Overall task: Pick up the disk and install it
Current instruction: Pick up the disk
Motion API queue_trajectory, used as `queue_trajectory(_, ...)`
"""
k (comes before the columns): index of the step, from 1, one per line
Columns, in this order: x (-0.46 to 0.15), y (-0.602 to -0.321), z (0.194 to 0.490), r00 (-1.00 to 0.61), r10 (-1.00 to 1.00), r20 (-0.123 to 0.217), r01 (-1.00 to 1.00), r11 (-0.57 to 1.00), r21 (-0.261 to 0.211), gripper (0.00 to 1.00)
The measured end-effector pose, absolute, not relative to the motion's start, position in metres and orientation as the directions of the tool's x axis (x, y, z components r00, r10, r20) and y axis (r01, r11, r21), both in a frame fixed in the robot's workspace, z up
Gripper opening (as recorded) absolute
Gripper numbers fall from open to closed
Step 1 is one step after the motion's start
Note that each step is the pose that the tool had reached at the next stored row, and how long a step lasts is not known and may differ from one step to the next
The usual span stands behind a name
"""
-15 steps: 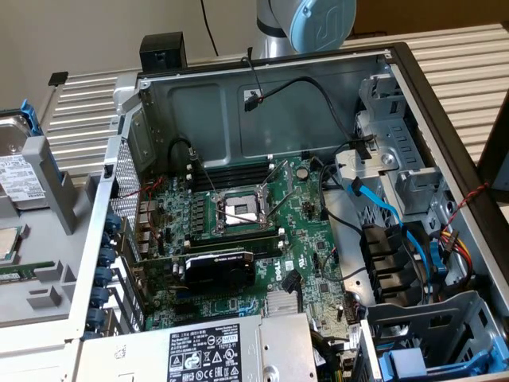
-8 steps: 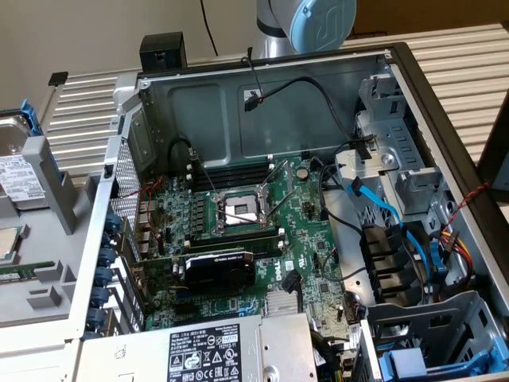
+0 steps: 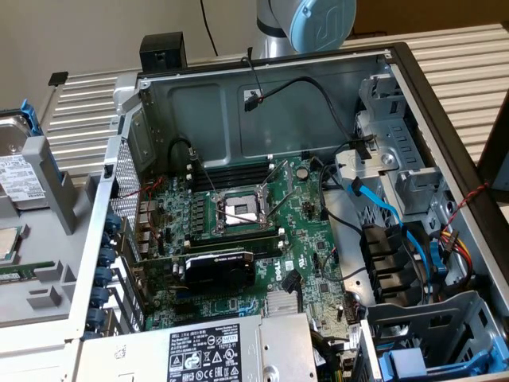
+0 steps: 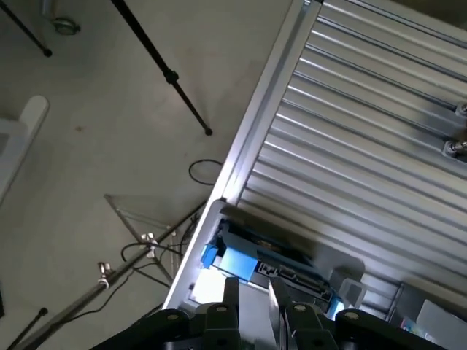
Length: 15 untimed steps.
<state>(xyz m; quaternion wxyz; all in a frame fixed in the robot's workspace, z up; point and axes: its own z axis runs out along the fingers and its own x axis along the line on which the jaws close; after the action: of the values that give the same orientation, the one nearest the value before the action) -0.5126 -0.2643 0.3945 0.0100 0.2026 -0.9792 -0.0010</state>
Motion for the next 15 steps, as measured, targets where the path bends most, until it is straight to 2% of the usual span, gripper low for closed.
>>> queue_trajectory(15, -0.5126, -0.2643, 0.3941, -0.777, -0.629, 0.019, -0.629, 0.777, 0.006, 0.31)
